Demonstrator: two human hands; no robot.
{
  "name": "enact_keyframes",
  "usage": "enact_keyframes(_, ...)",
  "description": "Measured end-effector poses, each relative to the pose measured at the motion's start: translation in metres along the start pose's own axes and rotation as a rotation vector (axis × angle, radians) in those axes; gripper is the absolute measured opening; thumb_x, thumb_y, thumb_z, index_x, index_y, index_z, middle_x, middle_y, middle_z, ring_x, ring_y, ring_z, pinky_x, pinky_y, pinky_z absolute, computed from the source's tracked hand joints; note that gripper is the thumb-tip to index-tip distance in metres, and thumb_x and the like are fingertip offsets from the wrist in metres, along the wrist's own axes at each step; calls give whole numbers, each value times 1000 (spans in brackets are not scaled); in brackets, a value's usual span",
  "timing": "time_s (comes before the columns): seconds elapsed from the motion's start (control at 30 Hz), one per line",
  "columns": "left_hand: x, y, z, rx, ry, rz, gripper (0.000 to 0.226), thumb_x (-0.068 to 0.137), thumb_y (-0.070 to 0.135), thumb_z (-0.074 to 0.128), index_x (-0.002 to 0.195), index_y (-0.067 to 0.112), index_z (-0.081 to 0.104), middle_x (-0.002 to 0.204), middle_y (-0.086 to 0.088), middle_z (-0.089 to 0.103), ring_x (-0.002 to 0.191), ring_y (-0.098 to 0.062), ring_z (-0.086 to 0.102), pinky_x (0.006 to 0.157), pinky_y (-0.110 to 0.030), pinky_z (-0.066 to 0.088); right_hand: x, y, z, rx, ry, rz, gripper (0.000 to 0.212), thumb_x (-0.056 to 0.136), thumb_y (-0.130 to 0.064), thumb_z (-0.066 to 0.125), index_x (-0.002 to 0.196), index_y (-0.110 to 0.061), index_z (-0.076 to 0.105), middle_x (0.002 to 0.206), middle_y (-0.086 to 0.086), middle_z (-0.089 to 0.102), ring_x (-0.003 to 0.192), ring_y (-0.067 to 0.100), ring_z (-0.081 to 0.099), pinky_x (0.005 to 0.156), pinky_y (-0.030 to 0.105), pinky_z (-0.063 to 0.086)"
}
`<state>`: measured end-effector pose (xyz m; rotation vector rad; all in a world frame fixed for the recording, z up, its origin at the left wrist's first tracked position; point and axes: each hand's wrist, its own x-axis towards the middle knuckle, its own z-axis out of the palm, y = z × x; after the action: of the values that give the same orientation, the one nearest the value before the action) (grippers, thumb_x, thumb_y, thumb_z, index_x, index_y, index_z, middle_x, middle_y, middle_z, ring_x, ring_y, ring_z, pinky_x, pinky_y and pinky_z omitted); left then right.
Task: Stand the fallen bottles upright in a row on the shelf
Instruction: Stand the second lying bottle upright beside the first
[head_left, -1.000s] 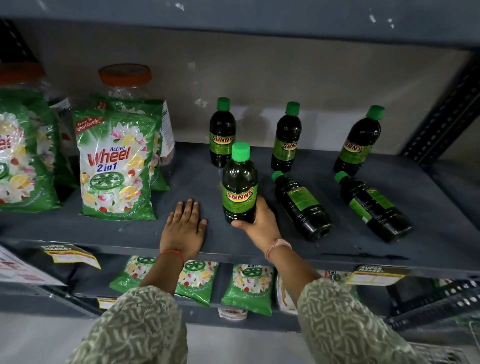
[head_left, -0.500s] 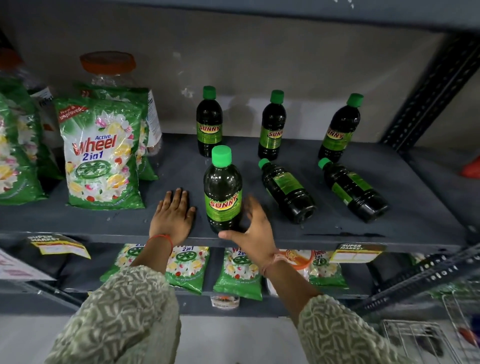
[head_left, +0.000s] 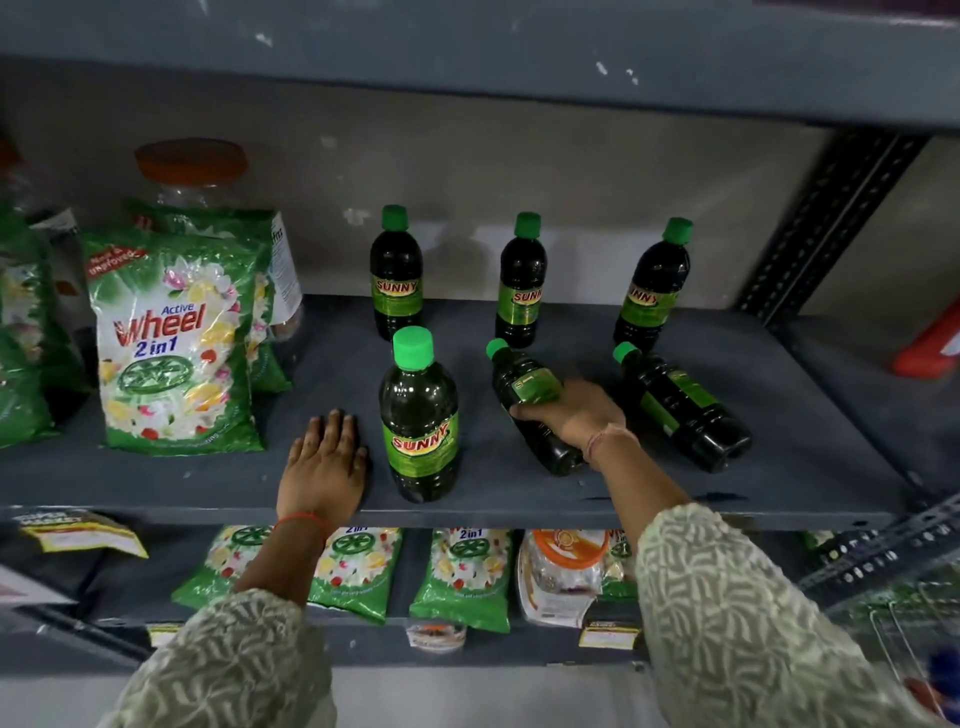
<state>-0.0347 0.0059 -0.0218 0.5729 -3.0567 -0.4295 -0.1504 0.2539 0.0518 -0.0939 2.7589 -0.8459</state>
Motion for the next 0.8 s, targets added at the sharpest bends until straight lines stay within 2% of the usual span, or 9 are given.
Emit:
enact_keyframes(0.1, 0, -1, 0, 11, 17, 7, 54, 97, 31, 22, 146, 15, 8, 158, -5, 5, 146, -24, 2, 121, -38, 8, 5, -4, 17, 157, 314, -60, 71, 61, -60, 71, 101, -5, 49, 99, 18, 65, 94, 36, 61, 72, 37, 49)
enact_keyframes(0.17, 0, -1, 0, 10, 19, 10, 54, 97, 31, 23, 146, 15, 8, 158, -4, 6, 146, -23, 2, 121, -38, 8, 9, -6, 29, 306, 431, -140, 77, 57, -57, 76, 102, -2, 45, 102, 21, 60, 95, 38, 57, 74, 43, 50)
enact_keyframes(0.37, 0, -1, 1, 24, 15, 1, 54, 97, 33, 21, 146, 15, 9, 158, -4, 6, 146, -23, 2, 121, -37, 8, 17, -1, 49, 439, 467, -213, 85, 53, -41, 84, 115, -2, 42, 116, 19, 56, 106, 34, 55, 80, 39, 49)
enact_keyframes(0.43, -1, -1, 1, 25, 16, -1, 55, 95, 35, 17, 146, 16, 9, 158, -3, 7, 146, -23, 3, 121, -37, 8, 18, 1, 54, 464, 484, -224, 84, 56, -36, 84, 121, -4, 42, 118, 18, 55, 109, 33, 54, 85, 37, 47)
enact_keyframes(0.5, -1, -1, 0, 16, 14, -2, 54, 96, 33, 20, 146, 16, 8, 158, -2, 6, 146, -22, 2, 121, -37, 7, 14, -1, 59, 543, 492, -242, 87, 57, -27, 84, 128, -6, 38, 126, 17, 46, 117, 31, 48, 94, 32, 42)
enact_keyframes(0.57, -1, 0, 0, 5, 11, -4, 53, 97, 31, 22, 146, 16, 8, 158, -2, 6, 146, -22, 2, 121, -37, 7, 10, -4, 66, 563, 539, -227, 101, 54, -30, 86, 135, -8, 30, 135, 18, 35, 126, 31, 35, 103, 36, 32)
enact_keyframes(0.63, 0, 0, 0, 4, 5, -5, 53, 97, 31, 22, 146, 16, 8, 158, -2, 5, 146, -22, 1, 121, -37, 7, 9, -6, 69, 509, 578, -203, 109, 49, -37, 87, 136, -7, 29, 133, 20, 36, 124, 34, 33, 106, 44, 30)
enact_keyframes(0.7, 0, 0, 0, 0, -1, -3, 53, 97, 32, 22, 146, 16, 8, 158, -3, 5, 146, -22, 1, 121, -37, 7, 9, -4, 66, 484, 549, -205, 103, 52, -30, 86, 135, -6, 29, 129, 20, 40, 121, 35, 34, 106, 46, 31)
enact_keyframes(0.8, 0, 0, 0, -7, 0, 1, 53, 97, 32, 21, 146, 16, 8, 158, -2, 5, 146, -22, 1, 121, -37, 6, 6, 6, 63, 505, 453, -234, 96, 60, -18, 79, 139, -11, 25, 132, 16, 42, 126, 29, 35, 106, 35, 32)
